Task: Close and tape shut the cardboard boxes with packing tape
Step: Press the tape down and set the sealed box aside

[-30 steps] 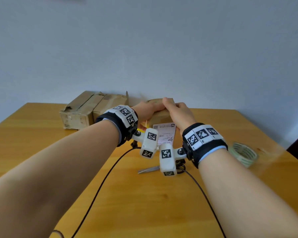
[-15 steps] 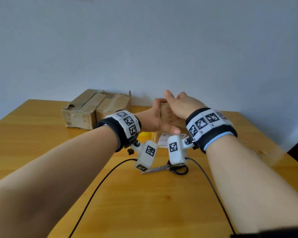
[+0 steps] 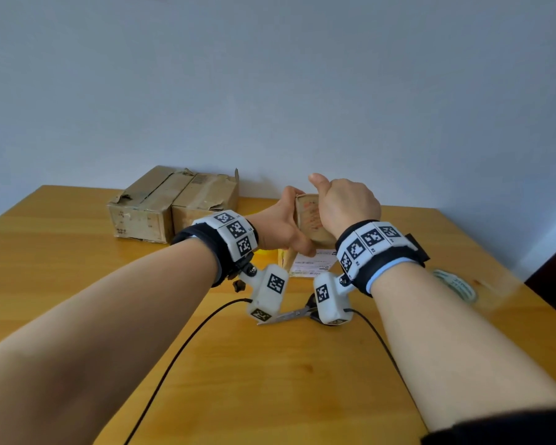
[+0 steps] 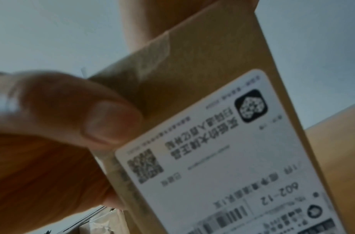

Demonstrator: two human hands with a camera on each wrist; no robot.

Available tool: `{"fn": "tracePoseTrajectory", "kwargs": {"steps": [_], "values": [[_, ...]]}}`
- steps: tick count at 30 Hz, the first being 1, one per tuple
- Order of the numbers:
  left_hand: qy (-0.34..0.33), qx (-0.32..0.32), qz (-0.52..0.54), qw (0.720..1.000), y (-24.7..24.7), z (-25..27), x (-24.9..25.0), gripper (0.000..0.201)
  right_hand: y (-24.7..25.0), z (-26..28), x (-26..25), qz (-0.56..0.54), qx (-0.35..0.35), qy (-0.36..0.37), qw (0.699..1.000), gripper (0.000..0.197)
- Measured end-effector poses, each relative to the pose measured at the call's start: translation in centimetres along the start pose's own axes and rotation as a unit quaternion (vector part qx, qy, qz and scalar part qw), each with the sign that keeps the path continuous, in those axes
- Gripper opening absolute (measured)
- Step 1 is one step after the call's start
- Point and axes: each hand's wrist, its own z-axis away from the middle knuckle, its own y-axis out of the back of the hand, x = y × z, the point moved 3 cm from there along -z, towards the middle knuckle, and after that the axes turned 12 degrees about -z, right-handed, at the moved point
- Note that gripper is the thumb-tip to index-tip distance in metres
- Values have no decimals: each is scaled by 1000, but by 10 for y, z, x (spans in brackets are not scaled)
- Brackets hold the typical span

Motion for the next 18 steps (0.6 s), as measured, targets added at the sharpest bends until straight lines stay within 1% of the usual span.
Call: {"fn": "tracePoseTrajectory", "kwargs": {"steps": [4, 8, 10, 13, 14, 16, 17, 18], "values": [[5, 8, 20, 1000, 0, 4, -4, 89, 0, 0, 5, -37, 5, 9, 999, 73], [6, 7, 43, 999, -1, 7, -3, 89, 2, 3, 16, -86, 6, 23, 996, 70], [15, 10, 93, 996, 1, 9, -8, 89, 3, 5, 21, -135, -4, 28, 990, 70], [22, 4, 178, 984, 2, 12, -16, 80, 3, 7, 19, -196, -15, 23, 980, 69], [19, 2, 199, 980, 2, 13, -18, 81, 2, 7, 15, -196, -17, 24, 980, 68], [15, 4, 234, 972, 3, 13, -22, 90, 1, 6, 4, -178, -14, 30, 984, 68], [15, 8, 234, 972, 4, 15, -24, 96, 0, 6, -2, -165, -8, 36, 986, 67], [15, 22, 199, 980, 7, 16, -27, 100, -1, 7, -8, -152, -3, 44, 987, 67]]}}
